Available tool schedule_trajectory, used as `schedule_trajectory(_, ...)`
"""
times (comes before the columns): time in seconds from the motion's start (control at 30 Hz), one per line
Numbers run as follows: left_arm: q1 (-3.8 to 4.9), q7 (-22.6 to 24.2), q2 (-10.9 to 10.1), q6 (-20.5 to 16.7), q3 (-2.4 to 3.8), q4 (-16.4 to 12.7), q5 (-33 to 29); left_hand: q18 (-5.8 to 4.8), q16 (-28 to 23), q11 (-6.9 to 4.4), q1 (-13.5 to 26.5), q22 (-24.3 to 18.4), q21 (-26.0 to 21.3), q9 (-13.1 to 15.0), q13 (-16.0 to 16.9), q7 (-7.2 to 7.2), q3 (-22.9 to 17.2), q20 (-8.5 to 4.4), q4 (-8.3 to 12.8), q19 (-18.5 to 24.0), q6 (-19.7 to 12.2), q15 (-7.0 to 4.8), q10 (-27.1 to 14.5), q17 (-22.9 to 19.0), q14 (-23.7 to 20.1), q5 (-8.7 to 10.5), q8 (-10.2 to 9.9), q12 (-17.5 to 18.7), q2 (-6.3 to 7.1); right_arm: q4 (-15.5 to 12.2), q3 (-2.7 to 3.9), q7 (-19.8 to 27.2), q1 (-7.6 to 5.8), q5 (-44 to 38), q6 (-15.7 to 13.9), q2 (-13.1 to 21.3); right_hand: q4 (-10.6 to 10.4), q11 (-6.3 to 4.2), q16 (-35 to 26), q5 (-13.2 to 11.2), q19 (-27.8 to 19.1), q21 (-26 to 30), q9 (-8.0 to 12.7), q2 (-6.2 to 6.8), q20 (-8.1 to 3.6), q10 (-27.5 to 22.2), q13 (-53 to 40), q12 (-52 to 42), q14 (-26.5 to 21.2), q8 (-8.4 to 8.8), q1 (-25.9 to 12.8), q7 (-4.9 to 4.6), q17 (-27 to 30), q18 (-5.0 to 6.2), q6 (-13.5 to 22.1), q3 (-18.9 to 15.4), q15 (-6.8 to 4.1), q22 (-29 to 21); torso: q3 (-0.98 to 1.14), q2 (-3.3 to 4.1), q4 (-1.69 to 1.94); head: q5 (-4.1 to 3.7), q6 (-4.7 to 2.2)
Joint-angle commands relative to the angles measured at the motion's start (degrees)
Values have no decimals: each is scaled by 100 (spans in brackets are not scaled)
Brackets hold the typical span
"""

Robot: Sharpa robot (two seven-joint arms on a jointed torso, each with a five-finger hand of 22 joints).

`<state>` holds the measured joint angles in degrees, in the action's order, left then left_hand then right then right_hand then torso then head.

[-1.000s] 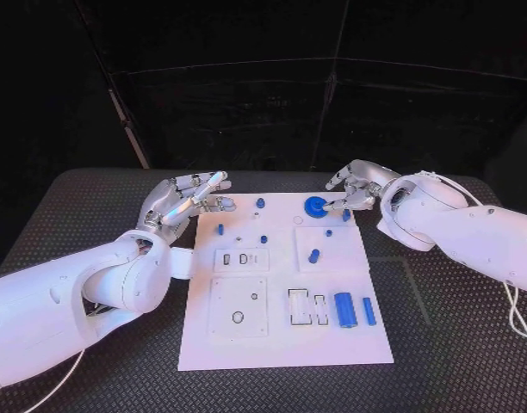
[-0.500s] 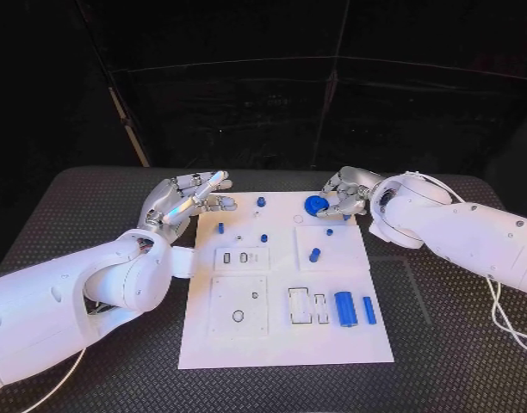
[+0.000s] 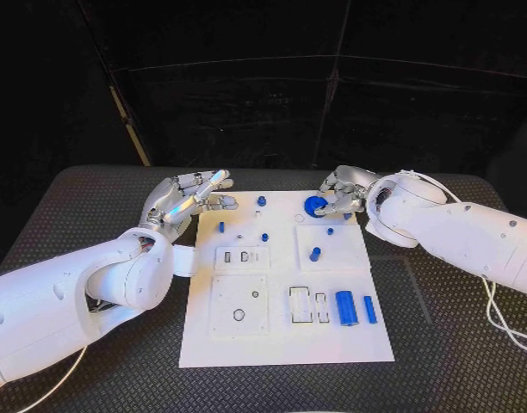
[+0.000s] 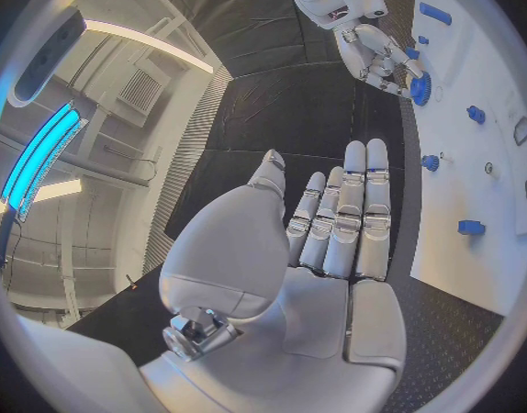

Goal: Assemble the parts on the task board

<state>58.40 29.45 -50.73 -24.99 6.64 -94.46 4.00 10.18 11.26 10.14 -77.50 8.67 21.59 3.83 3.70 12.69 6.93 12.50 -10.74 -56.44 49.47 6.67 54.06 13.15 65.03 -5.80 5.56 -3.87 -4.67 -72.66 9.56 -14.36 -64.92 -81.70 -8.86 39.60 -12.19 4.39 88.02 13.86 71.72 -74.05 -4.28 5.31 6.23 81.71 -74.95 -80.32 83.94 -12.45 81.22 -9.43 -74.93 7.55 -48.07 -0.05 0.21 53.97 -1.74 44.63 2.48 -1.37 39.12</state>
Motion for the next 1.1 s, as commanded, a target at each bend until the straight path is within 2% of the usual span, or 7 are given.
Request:
schedule_trajectory(0.03,8,21,9,75,6,-2,31,23,-27,32,14,-8,10,-9,-7,60,5,22,17,-23,-14,18,-21,6,-19,-19,-38,22,-44,-30,1,39,-7,-230,-141,-8,50,-4,25,24,48,-29,-1,-71,0,70,-191,-76,501,-53,33,9,-987,-87,-102,33,-13,36,0,-3,-4,-6,-4)
schedule_trajectory(0.1,8,20,10,76,6,0,31,23,-27,32,14,-8,10,-9,-7,60,5,22,17,-23,-14,18,-21,6,-19,-19,-38,22,-44,-34,1,38,-7,-291,-154,-10,83,-15,30,-3,57,-45,-3,-103,-7,100,-250,-117,504,-79,61,23,-1000,-91,-165,46,-21,59,-2,-2,-2,-11,-2)
schedule_trajectory(0.2,8,15,11,81,6,1,31,23,-27,32,14,-8,10,-9,-7,60,5,22,17,-23,-14,18,-21,6,-19,-19,-38,22,-44,-40,1,24,-7,-434,-161,-15,166,-37,41,-239,77,-76,0,-168,-24,161,-370,-198,509,-120,141,46,-1028,-99,-289,109,-40,109,0,2,-1,-13,-1)
schedule_trajectory(0.27,8,7,12,87,6,2,31,23,-27,32,14,-8,10,-9,-7,60,5,22,17,-23,-14,18,-21,6,-19,-19,-38,22,-44,-41,1,13,-7,-546,-154,-21,211,-46,46,-301,86,-91,2,-194,-31,192,-428,-236,512,-135,184,56,-1042,-103,-347,152,-47,133,-2,-1,1,-15,4)
schedule_trajectory(0.47,8,-16,10,105,6,3,31,23,-42,35,17,-13,5,-10,-8,62,14,25,20,-19,-27,21,-39,21,-22,-18,-56,27,-47,-41,1,-28,-6,-892,-112,-59,381,-66,62,-439,118,-136,21,-203,-50,243,-524,-296,520,-138,324,76,-1086,-118,-476,272,-66,217,-4,2,2,-19,16)
schedule_trajectory(0.83,8,-46,11,124,6,3,31,22,-60,45,26,-19,0,-13,-10,74,27,29,20,-15,-53,27,-72,36,-26,-18,-82,34,-49,-52,-1,-44,-4,-1124,105,-127,411,-57,59,-497,117,-146,47,-121,-49,203,-474,-253,518,-72,260,66,-1075,-122,-440,282,-61,232,-2,0,3,-21,39)
schedule_trajectory(1.1,8,-54,14,136,6,4,31,22,-68,49,30,-22,-3,-14,-10,79,32,31,21,-13,-82,30,-90,44,-27,-18,-95,36,-51,8,-2,-71,-3,-1144,283,-179,378,-49,57,-360,108,-151,51,-67,-39,172,-443,-219,516,-15,125,59,-1069,-122,-412,298,-51,237,3,4,2,-10,45)
